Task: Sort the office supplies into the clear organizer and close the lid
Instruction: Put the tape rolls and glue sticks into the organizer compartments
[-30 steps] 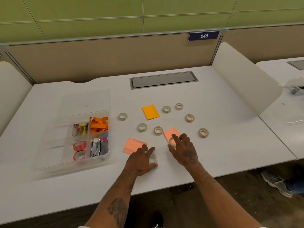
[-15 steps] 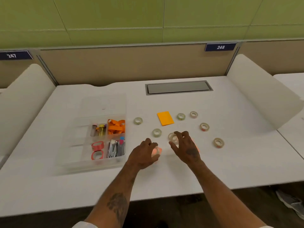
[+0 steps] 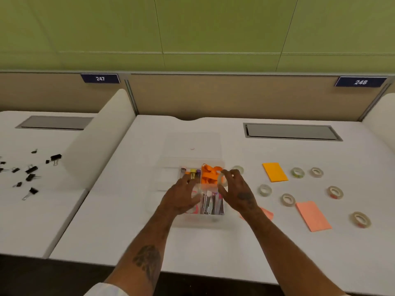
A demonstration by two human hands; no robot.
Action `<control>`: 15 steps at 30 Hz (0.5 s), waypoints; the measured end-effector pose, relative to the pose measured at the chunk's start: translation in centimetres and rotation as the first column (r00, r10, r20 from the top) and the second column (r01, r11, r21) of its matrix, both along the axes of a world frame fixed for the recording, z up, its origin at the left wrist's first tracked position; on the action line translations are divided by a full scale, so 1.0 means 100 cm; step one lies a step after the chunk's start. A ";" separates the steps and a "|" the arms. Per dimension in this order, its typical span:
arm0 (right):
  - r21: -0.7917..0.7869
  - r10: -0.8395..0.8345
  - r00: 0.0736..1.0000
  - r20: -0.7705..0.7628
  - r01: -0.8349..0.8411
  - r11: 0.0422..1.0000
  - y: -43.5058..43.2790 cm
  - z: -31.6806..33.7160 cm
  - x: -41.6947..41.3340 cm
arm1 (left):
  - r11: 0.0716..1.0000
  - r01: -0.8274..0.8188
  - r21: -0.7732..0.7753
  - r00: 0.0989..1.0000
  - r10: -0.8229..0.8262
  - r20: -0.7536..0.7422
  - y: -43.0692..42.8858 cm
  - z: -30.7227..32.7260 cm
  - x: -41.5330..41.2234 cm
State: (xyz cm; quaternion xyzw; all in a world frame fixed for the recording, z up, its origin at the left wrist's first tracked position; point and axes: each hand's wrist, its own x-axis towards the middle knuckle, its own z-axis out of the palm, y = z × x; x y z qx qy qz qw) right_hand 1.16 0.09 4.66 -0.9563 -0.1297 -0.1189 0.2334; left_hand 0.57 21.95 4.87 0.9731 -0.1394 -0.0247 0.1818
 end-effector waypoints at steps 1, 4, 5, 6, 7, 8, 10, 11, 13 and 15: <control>0.006 0.026 1.000 0.013 -0.026 1.000 0.014 0.001 0.003 | 1.000 -0.011 0.006 1.000 0.011 -0.007 0.014 0.000 0.001; 0.000 0.064 0.998 0.001 -0.064 0.998 0.053 0.002 0.008 | 1.000 -0.022 0.023 1.000 0.021 0.021 0.049 -0.002 0.002; -0.003 0.068 0.998 0.006 -0.068 0.998 0.064 0.001 0.009 | 0.999 -0.028 0.034 0.999 0.027 0.038 0.060 -0.003 0.002; -0.006 0.071 0.997 0.013 -0.071 0.997 0.075 -0.001 0.009 | 0.998 -0.037 0.046 0.998 0.035 0.048 0.070 -0.005 0.001; -0.010 0.072 0.997 0.011 -0.072 0.997 0.085 -0.003 0.010 | 0.997 -0.044 0.060 0.998 0.041 0.049 0.080 -0.007 0.000; -0.015 0.075 0.997 0.005 -0.075 0.997 0.095 -0.005 0.010 | 0.996 -0.049 0.073 0.998 0.046 0.043 0.089 -0.009 -0.001; -0.029 0.088 0.996 -0.019 -0.089 0.996 0.112 -0.008 0.010 | 0.994 -0.050 0.098 0.998 0.047 0.030 0.103 -0.014 -0.003; -0.041 0.095 0.995 -0.039 -0.097 0.994 0.119 -0.009 0.009 | 0.993 -0.049 0.104 0.999 0.046 0.026 0.109 -0.016 -0.004; -0.055 0.111 0.992 -0.057 -0.115 0.992 0.132 -0.012 0.008 | 0.993 -0.047 0.108 0.999 0.045 0.018 0.118 -0.021 -0.005; -0.055 0.145 0.988 -0.053 -0.148 0.988 0.141 -0.016 0.006 | 0.993 -0.042 0.111 0.999 0.041 0.012 0.125 -0.025 -0.008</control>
